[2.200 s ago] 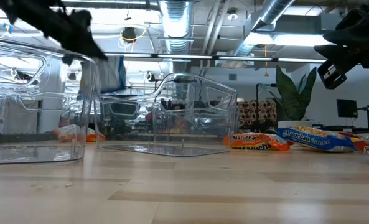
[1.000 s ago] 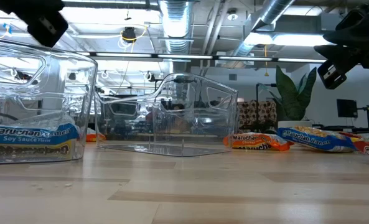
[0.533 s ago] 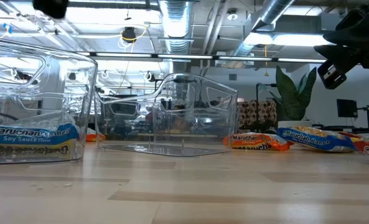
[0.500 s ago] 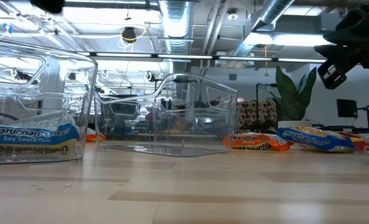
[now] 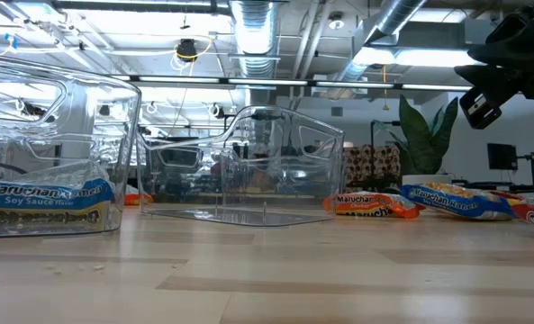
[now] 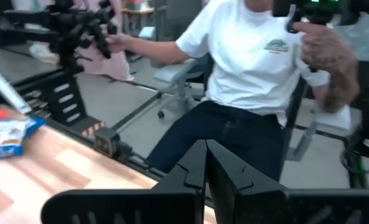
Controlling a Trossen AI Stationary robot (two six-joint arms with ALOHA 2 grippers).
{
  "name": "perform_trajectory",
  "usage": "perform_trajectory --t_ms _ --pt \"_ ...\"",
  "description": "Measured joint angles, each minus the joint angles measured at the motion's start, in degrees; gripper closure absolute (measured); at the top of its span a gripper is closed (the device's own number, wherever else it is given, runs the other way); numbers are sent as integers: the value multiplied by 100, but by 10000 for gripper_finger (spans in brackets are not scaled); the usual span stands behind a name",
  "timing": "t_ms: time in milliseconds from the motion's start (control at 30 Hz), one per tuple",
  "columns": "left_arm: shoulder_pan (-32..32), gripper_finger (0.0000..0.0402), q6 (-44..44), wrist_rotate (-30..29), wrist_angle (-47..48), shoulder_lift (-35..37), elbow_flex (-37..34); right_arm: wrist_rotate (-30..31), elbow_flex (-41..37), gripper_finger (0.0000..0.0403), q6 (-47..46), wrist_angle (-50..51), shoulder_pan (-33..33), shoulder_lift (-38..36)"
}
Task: Sort Maruchan noodles
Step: Put the bottom right red noodle pack into the top transparent bin
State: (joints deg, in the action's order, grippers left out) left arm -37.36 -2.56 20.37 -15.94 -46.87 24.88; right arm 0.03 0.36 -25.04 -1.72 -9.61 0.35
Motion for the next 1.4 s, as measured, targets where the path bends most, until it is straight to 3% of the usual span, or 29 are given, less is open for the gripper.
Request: perform_trajectory --t_ms 200,467,667,833,1133,1233,1400 --pt "0 393 147 -69 -446 -169 0 2 0 280 2 0 0 1" --pt "-2 320 388 -134 -649 -190 0 2 0 280 2 0 0 -1" --pt "-100 278 647 881 -1054 -299 0 2 0 280 20 0 -2 1" --pt "-337 283 1245 1407 -1893 -768 48 2 0 280 19 0 0 0" --pt "-697 298 2025 1363 -3277 -1662 688 2 0 280 17 0 -1 0" --pt "-1012 299 1937 1447 -3889 -1799 824 2 0 280 17 0 0 -1" --pt "-1571 299 1210 1500 -4044 -1819 913 2 0 280 14 0 -1 0"
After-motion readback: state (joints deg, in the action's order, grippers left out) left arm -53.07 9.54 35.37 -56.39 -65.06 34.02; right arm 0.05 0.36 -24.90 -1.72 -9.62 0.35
